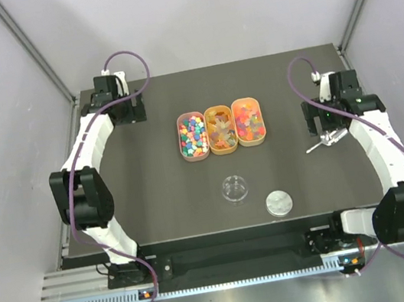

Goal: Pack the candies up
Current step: Pick up the spatula from the center of the board.

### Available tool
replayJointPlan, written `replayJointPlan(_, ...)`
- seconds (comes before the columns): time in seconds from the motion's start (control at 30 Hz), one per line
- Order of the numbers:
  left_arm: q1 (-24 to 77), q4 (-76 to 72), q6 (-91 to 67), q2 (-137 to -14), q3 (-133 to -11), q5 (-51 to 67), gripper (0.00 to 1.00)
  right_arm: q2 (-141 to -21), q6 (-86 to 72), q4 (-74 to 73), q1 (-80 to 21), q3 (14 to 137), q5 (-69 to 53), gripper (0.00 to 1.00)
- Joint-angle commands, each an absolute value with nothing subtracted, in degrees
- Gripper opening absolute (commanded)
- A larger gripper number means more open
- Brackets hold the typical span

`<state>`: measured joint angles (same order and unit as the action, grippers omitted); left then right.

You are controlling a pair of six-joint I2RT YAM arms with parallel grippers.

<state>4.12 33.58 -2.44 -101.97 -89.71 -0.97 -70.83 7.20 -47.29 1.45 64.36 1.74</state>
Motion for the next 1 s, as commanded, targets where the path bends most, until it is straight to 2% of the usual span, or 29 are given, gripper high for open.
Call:
replayJointPlan(0.0, 4.2, 31.6, -1.9, -100.5, -92.4, 3.0, 0.95, -70.0, 9.0, -43.9, 4.4, 61.7, 10.7, 1.0)
replayJointPlan(0.1, 4.3, 30.7, -1.8, -100.1, -91.5, 4.3, 0.94, -72.5, 11.8, -42.8, 9.3, 62.4, 12.8, 1.0)
replayJointPlan(0.13, 4.3, 30.8, -2.2, -100.2, -91.3, 4.4, 0.98, -75.8, 11.7, -43.5, 11.0, 63.5, 11.7, 1.0)
replayJointPlan(0.23, 4.4, 29.7, -2.5, -100.4, -89.6, 5.4, 0.98, -82.9, 10.7, -46.5, 16.9, 69.2, 7.7, 0.98)
replayJointPlan(0.37, 5.4, 30.1, 1.0, -101.1, -89.4, 9.3, 0.89, -89.0, 12.6, -47.4, 21.2, 73.7, 1.6, 0.93)
replayJointPlan(0.43, 6.6, 30.9, 2.5, -101.5, -90.4, 9.5, 0.75, -93.4, 14.6, -50.4, 21.8, 76.2, -1.7, 0.89)
replayJointPlan(0.47, 7.0, 31.7, 3.3, -101.6, -91.1, 10.3, 0.73, -94.7, 15.0, -51.3, 22.3, 77.0, -2.6, 0.88)
replayJointPlan(0.5, 7.8, 32.9, 4.8, -101.7, -92.3, 11.2, 0.73, -95.7, 15.6, -51.9, 23.5, 77.9, -6.0, 0.84)
replayJointPlan(0.63, 9.8, 33.5, 7.0, -101.3, -92.9, 9.8, 0.73, -100.6, 15.7, -52.4, 26.0, 80.2, -12.3, 0.81)
replayJointPlan(0.83, 10.4, 33.1, 6.9, -101.3, -92.3, 10.6, 0.69, -105.0, 15.1, -51.9, 26.2, 83.0, -12.4, 0.78)
replayJointPlan(0.97, 11.1, 33.0, 6.8, -101.3, -92.4, 11.0, 0.67, -107.6, 15.6, -52.1, 26.6, 84.8, -16.1, 0.7)
